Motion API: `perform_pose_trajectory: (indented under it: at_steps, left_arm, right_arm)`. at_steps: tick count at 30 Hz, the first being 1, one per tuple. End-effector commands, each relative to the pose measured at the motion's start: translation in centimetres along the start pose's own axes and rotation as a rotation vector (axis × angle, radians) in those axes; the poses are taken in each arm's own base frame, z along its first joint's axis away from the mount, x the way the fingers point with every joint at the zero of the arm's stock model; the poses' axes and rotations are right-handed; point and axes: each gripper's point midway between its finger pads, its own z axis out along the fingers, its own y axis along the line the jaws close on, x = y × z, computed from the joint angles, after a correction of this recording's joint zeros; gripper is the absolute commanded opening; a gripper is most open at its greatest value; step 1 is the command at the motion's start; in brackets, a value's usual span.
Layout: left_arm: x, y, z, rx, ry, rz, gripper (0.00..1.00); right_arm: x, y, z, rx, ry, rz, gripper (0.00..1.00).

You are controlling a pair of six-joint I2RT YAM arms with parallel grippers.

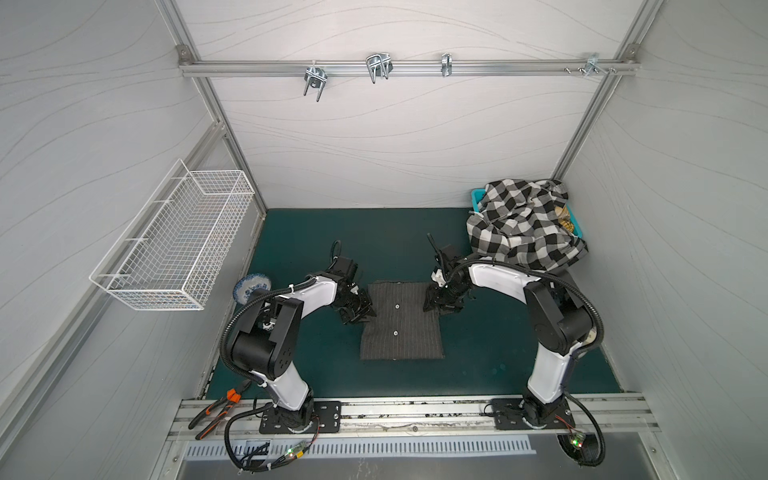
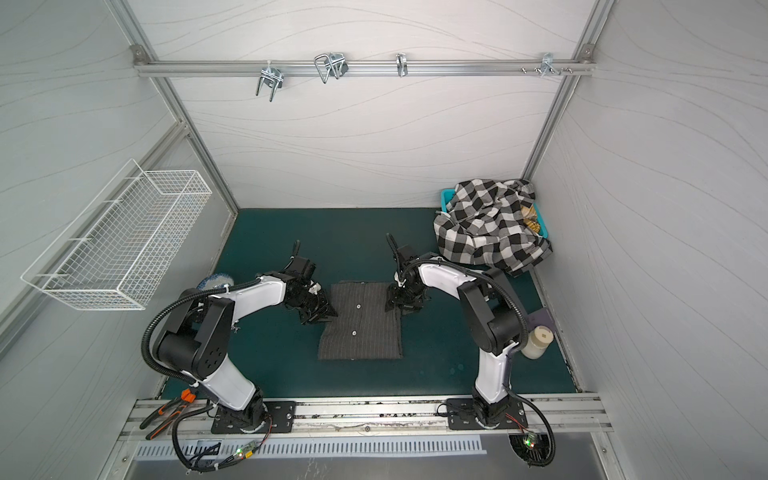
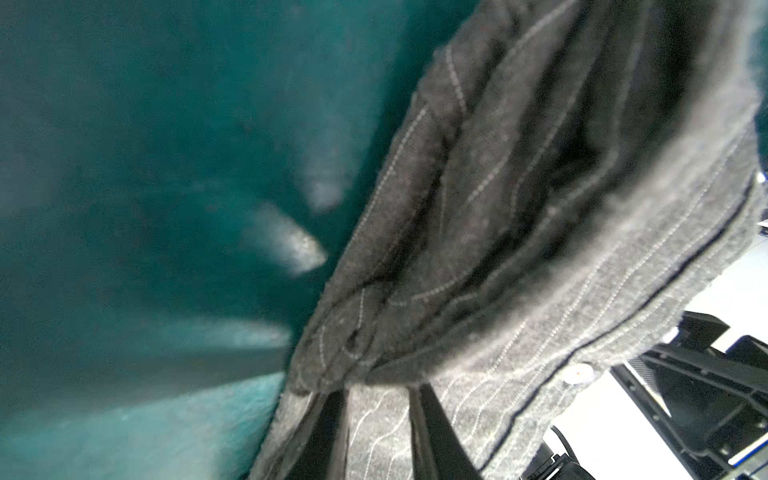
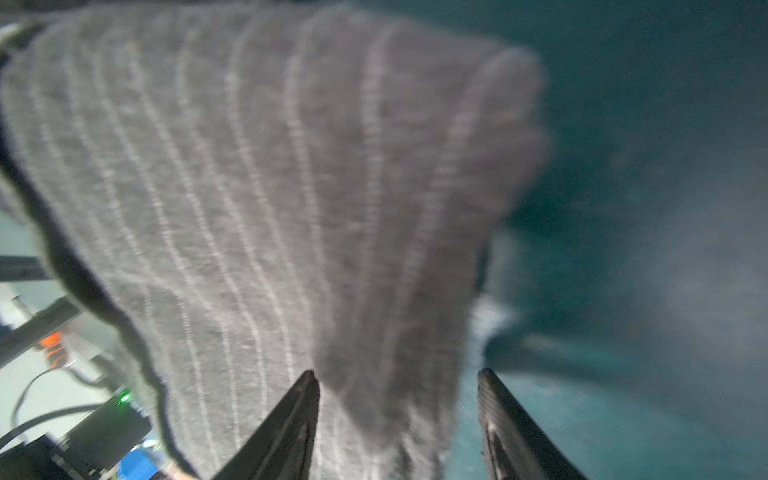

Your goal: Fold and stack the long sleeve shirts

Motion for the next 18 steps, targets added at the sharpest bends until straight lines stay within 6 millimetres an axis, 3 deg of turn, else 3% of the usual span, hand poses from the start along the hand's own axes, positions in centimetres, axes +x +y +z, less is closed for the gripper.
perform_pose_trajectory:
  at_steps: [1,9,14,18]
  left_arm:
    - [-0.2,0.2,0.0,-0.007,-0.016,0.014,0.25]
    - [-0.2,0.4,0.2,-0.016,-0.009,0.010,0.25]
    - [-0.2,0.6,0.4,-0.023,-0.005,0.010,0.24]
    - [-0.2,0.7,0.7,-0.025,0.001,0.004,0.24]
  right_arm:
    - [0.2,-0.2,-1.8,0.051,-0.027,-0.001,0.58]
    - [0.4,1.3,0.0,0.016,0.007,-0.024,0.42]
    - [0.6,2.2,0.7,-0.025,0.011,-0.020,0.21]
    - [1.0,2.8,1.5,-0.106,0.034,0.020,0.20]
